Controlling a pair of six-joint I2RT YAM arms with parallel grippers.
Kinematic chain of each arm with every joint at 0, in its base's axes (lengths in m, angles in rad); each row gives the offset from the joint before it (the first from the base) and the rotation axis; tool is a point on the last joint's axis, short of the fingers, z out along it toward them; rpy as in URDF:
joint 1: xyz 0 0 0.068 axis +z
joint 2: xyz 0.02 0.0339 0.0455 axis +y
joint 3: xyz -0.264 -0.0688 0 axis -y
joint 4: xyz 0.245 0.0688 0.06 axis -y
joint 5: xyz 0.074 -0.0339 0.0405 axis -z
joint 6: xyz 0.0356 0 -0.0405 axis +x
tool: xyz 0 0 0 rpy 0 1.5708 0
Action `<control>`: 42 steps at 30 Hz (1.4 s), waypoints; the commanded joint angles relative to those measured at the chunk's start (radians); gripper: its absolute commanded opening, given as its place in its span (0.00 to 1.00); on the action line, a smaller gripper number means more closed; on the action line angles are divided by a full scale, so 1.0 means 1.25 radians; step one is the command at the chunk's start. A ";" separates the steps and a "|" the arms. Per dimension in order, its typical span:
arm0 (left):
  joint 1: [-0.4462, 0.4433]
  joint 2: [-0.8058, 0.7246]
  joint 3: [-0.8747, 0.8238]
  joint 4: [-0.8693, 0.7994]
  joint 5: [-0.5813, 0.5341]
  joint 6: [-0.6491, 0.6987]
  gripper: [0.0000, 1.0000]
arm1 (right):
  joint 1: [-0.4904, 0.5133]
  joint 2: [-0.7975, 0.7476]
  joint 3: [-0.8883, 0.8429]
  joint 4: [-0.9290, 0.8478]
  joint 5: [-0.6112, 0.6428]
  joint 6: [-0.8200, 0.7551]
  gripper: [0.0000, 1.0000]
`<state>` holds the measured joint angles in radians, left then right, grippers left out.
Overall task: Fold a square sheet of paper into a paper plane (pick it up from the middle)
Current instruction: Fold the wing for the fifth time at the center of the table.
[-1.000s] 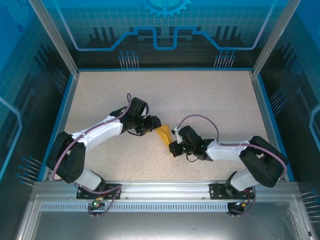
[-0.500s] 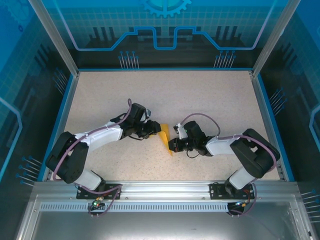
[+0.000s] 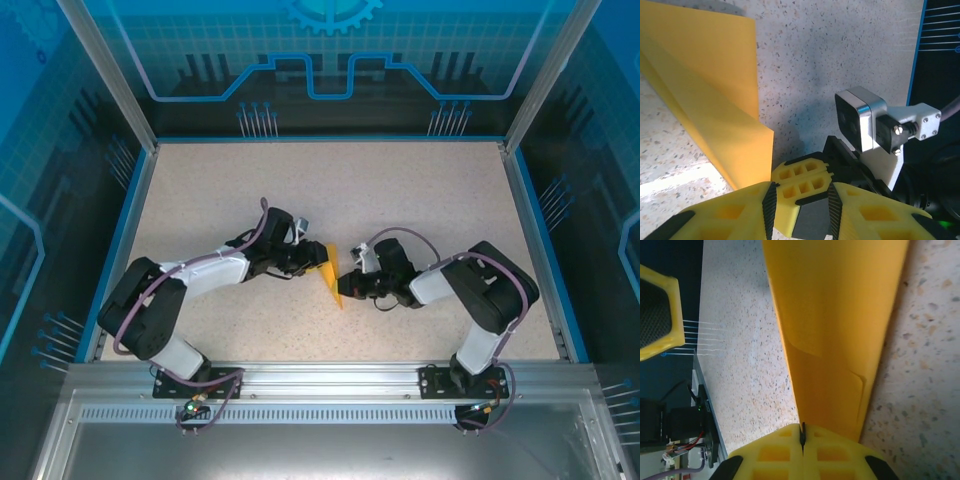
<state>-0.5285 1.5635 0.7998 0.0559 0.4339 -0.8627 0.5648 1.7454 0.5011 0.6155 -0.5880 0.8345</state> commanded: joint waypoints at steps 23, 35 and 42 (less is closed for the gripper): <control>-0.037 0.131 0.041 0.123 0.037 0.026 0.38 | -0.086 0.103 -0.031 0.145 -0.121 0.140 0.06; -0.037 0.181 0.066 0.111 0.014 0.037 0.38 | -0.078 0.016 0.000 -0.036 -0.073 0.042 0.18; -0.036 0.193 0.076 0.096 0.001 0.041 0.37 | -0.065 0.017 0.016 -0.070 -0.054 0.021 0.22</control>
<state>-0.5678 1.7885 0.8673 0.1879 0.4572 -0.8356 0.4778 1.7752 0.5056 0.6044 -0.7010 0.9073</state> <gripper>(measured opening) 0.376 0.216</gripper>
